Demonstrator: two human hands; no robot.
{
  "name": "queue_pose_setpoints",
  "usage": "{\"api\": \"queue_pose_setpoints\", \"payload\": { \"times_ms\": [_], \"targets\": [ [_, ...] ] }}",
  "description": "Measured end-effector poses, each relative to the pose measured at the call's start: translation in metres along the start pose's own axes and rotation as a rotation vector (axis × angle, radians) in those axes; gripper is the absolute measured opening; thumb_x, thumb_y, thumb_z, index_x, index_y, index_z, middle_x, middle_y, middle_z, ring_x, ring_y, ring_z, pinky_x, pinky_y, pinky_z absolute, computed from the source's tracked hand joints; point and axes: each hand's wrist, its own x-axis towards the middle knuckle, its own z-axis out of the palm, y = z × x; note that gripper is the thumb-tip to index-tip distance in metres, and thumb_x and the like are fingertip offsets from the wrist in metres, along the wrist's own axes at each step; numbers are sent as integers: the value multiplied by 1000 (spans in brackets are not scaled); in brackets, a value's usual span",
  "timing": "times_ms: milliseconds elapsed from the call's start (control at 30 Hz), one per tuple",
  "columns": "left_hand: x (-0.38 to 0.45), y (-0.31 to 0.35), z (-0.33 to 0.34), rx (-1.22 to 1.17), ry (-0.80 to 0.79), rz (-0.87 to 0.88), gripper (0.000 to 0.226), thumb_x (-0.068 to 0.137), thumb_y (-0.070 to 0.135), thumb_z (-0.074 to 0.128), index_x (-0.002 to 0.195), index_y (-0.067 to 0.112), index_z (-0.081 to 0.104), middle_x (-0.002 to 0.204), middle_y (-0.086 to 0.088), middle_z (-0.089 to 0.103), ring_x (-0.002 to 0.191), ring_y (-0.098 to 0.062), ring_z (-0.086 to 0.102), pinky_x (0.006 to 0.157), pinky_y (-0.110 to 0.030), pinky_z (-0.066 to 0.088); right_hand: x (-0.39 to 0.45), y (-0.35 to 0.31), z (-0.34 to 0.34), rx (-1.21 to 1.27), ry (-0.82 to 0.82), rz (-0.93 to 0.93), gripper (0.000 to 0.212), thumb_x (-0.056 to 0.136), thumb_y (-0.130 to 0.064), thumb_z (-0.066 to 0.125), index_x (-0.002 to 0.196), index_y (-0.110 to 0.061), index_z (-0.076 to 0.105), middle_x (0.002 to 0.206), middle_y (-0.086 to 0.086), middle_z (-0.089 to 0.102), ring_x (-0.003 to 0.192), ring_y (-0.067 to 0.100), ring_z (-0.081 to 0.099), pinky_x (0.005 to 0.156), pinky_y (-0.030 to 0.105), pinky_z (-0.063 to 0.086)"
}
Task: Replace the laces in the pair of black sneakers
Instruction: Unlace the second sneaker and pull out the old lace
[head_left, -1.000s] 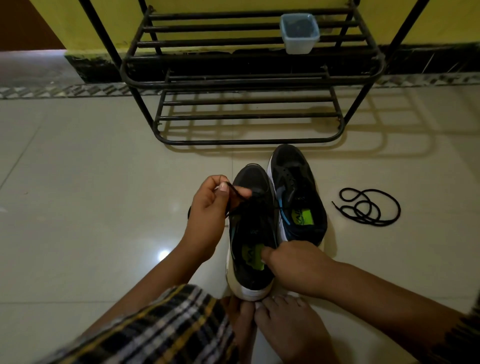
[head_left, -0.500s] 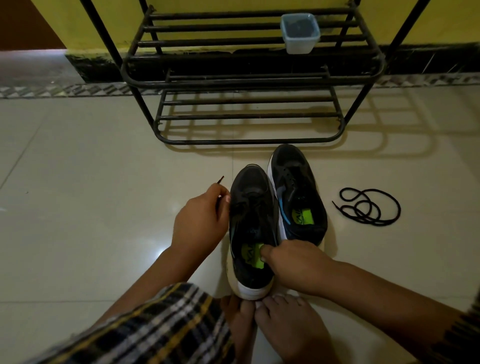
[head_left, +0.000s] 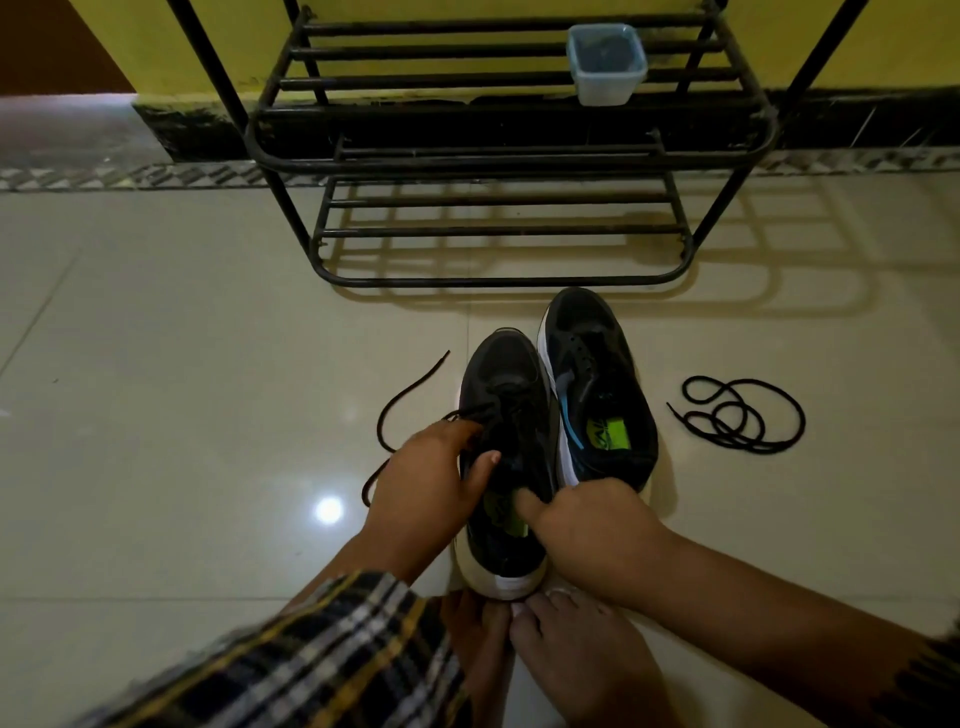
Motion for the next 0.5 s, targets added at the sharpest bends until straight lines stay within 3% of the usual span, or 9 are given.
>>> {"api": "queue_pose_setpoints", "payload": {
  "times_ms": [67,133,200,333,500],
  "targets": [
    [-1,0,1,-53,28,-2,22,90,30,59,107,18,66,97,0,67,89,-14,61,73,-27,49,4,-4,2,-45,109,-13,26,47,-22,81,69,-15,69,41,1,51,29,19,47,37,18,25],
    [-1,-2,4,-114,48,-8,20,90,23,59,106,16,68,96,-1,69,87,-15,64,74,-29,51,9,-4,-2,-63,234,-11,10,64,-20,66,72,-15,66,60,4,58,46,21,54,41,25,36],
    [-2,-5,9,-178,79,-19,20,90,18,58,107,15,68,96,0,70,85,-10,63,70,-20,50,16,0,-7,-55,336,13,16,70,-14,52,82,-13,63,84,8,60,67,23,57,49,30,41],
    [-10,-6,21,-235,183,-21,22,93,14,54,112,15,65,99,5,66,83,0,55,74,-19,48,27,12,-6,18,293,78,43,54,-13,75,96,-12,64,118,14,61,99,30,61,72,37,51],
    [-17,-13,27,-359,250,-27,21,92,17,60,111,23,66,95,29,56,92,21,51,78,-1,40,31,12,4,159,171,113,54,45,-17,85,97,-14,69,120,12,64,114,29,60,86,44,51]
  ]
}}
